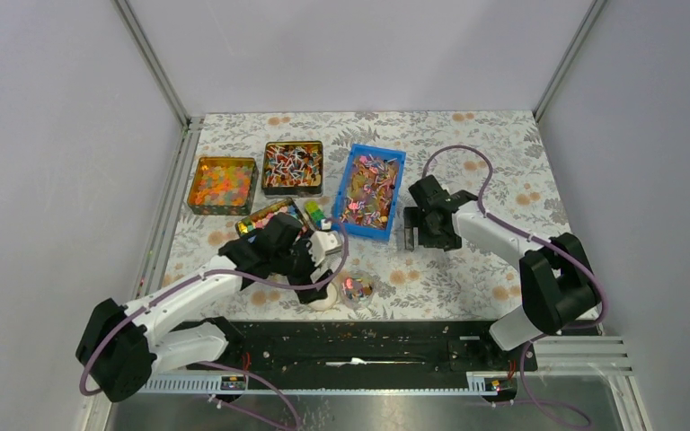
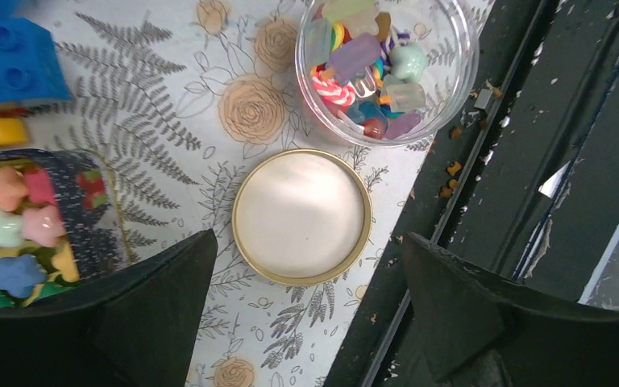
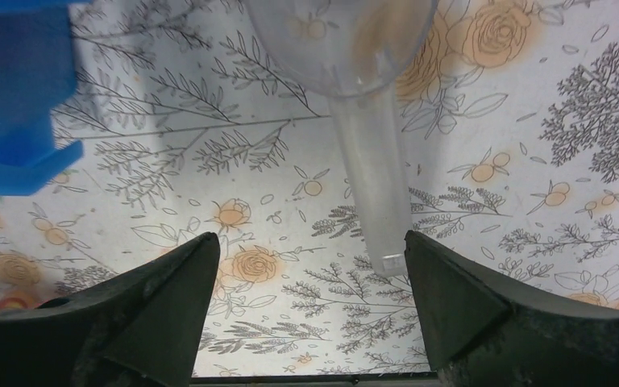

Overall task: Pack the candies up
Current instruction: Place the spatula at the center of the board, then pick up the bottle lid at the center of the board.

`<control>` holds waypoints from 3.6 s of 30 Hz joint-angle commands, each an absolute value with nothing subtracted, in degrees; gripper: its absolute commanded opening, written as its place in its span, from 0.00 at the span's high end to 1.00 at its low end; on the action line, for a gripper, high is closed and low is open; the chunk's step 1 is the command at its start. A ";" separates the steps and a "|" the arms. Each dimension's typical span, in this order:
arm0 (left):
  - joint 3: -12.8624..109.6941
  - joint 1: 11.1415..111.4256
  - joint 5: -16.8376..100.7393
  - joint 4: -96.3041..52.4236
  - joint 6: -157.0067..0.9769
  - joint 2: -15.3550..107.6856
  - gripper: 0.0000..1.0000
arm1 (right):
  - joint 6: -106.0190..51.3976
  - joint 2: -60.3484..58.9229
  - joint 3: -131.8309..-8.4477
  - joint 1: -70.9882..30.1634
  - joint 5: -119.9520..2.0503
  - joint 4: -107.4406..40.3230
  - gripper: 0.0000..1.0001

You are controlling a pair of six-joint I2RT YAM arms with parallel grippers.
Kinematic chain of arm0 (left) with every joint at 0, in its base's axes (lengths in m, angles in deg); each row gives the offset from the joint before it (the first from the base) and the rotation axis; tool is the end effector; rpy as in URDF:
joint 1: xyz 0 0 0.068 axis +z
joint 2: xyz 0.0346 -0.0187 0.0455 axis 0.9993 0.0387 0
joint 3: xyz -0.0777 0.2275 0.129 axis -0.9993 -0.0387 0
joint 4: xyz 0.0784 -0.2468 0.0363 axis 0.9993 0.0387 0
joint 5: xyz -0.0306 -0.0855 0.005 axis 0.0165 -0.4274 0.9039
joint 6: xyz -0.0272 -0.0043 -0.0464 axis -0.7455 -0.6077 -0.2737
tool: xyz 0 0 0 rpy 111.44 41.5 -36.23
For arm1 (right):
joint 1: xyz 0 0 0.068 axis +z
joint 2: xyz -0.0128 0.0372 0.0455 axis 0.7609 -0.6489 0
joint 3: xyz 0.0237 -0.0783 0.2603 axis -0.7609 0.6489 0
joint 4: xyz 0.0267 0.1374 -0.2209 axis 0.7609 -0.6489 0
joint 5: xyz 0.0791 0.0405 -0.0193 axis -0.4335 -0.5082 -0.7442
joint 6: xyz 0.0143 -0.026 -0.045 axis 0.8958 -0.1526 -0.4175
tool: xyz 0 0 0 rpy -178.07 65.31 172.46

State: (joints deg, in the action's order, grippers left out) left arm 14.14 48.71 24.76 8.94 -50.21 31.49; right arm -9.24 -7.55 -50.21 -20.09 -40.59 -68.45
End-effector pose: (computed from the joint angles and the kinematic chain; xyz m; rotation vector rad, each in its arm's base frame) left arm 0.1503 -0.1418 0.2208 1.3229 2.1051 -0.7197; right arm 0.2567 0.1373 0.1967 -0.0578 2.7112 0.0177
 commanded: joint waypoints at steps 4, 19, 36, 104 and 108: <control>19.13 40.77 36.38 7.00 -60.77 37.23 0.14 | -10.12 -6.14 -55.26 -22.50 -43.05 -70.09 0.08; 25.88 26.91 52.74 10.79 -73.07 52.08 0.39 | -10.44 0.48 -51.48 -24.80 -44.69 -70.93 0.08; 28.91 24.74 53.11 12.70 -75.16 62.79 0.73 | -10.24 3.02 -50.73 -25.18 -47.03 -70.96 0.08; 17.84 54.82 17.58 -53.74 -91.53 24.36 1.00 | 28.53 -2.93 -78.84 -22.43 -96.90 -46.00 0.00; 17.77 54.82 17.94 -55.42 -92.83 25.08 1.00 | 31.86 -3.45 -77.63 -21.35 -98.33 -41.51 0.00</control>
